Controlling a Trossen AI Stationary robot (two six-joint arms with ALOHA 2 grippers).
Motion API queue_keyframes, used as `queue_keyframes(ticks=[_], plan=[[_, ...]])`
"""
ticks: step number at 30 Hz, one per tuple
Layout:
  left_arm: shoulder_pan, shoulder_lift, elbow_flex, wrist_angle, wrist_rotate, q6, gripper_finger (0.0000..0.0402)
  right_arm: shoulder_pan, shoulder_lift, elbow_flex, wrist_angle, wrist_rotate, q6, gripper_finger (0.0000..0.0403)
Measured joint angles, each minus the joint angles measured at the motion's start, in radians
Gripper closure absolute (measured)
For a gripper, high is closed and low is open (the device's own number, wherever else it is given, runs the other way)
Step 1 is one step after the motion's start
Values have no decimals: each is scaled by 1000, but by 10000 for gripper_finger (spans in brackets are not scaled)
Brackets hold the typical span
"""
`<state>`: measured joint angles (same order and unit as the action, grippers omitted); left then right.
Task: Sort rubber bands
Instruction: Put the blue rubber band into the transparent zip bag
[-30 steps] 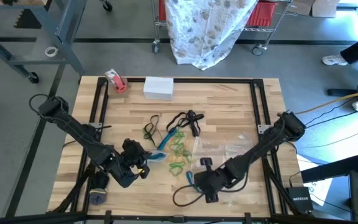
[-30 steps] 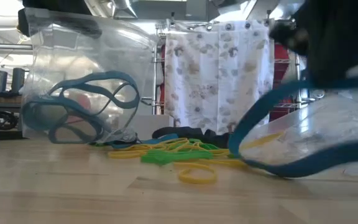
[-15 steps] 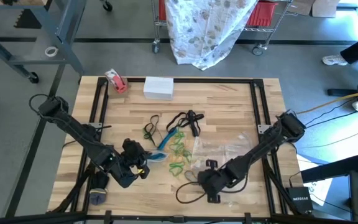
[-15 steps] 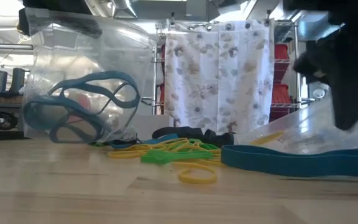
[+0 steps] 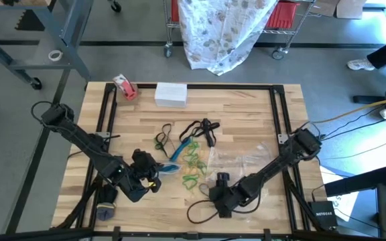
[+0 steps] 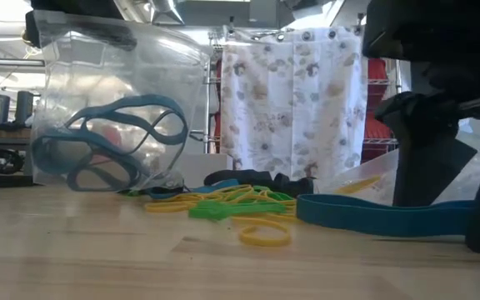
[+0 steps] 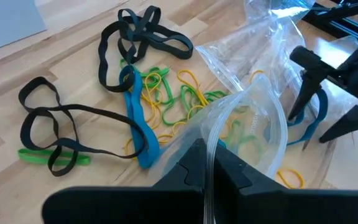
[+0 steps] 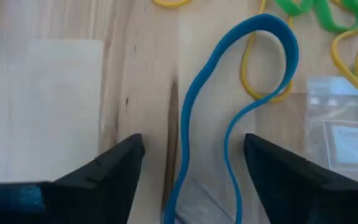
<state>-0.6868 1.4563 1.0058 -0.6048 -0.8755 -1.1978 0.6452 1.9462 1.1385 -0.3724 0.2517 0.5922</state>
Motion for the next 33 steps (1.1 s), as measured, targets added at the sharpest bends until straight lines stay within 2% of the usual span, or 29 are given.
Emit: queue_keyframes(ticks=[4,19,25,28,33], plan=[[0,0,0,18,0,5,401,-16,1,0,5,-19,-26,175],[1,0,0,22,-3,8,401,-45,14,2,9,14,-81,392],[0,0,0,27,-3,9,402,-45,-41,48,-139,35,-126,398],[0,0,0,36,-3,19,401,-46,-108,90,-140,52,-169,399],[-1,0,0,125,-2,112,402,-46,-183,170,-100,150,-327,401]])
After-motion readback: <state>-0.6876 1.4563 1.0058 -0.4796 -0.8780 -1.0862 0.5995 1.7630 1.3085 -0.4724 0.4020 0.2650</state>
